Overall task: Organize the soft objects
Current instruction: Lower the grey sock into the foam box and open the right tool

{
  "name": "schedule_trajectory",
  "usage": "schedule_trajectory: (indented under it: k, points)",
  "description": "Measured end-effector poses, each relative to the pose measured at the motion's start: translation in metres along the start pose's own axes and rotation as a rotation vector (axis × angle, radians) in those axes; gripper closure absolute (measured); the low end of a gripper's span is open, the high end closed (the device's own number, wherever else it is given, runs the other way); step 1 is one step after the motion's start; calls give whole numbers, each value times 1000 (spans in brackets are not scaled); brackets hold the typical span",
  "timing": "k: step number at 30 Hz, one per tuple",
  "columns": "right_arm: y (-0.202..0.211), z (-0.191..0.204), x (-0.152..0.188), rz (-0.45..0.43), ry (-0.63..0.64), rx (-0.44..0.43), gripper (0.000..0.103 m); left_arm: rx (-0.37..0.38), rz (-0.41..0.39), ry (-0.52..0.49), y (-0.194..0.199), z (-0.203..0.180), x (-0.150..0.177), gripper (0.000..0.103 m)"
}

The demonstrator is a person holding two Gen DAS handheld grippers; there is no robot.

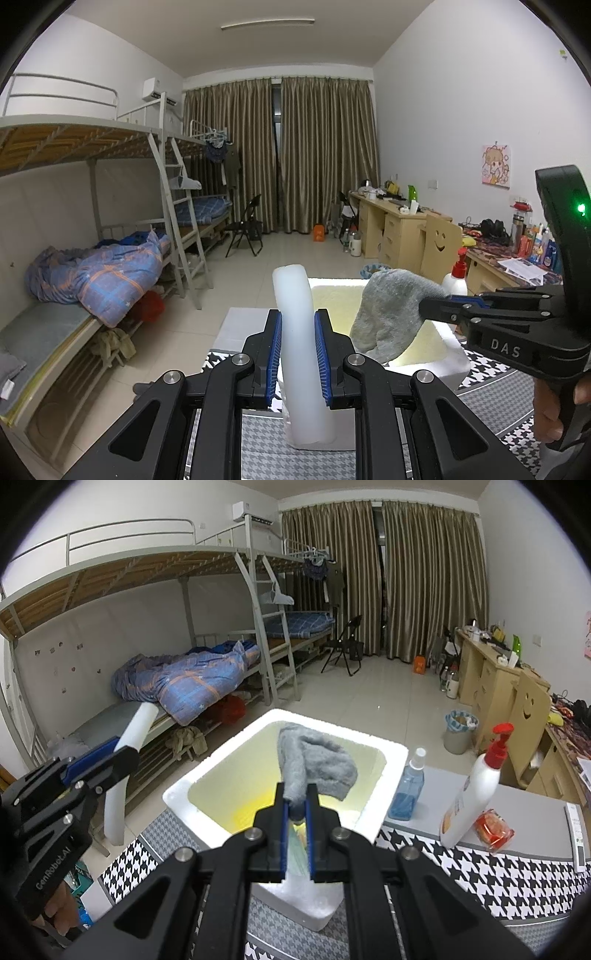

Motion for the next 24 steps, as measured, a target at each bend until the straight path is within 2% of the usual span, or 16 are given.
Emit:
schedule_trajectory:
  k: [1,3,5,7,20,24]
  points:
    - [-2,0,1,7,0,-4,89,-1,0,0,-1,0,0,84]
    - [-7,0,1,23,-3,-16,75,-2,2,1,-1,1,0,84]
    - [-8,1,2,21,5,-18,36,-1,1,1,-1,2,0,84]
    - [-4,2,2,-4,16,-13,28,-1,2,0,-1,2,1,84]
    - [11,-8,6,-27,10,3,27,13,5,-11,-7,3,-3,84]
    - [15,-14,7,-38,-7,10,27,52,17,-9,-9,-1,-4,84]
Point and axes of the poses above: each gripper's, at about its wrist camera, not at the fingertips, and y roughly against the way its jaws point, z to its left, x to its underside, the point moved 6 cm from there along -y, roughly the way its jaws point, and after that the axes turned 1 degree about z, right-handed, at the moved point
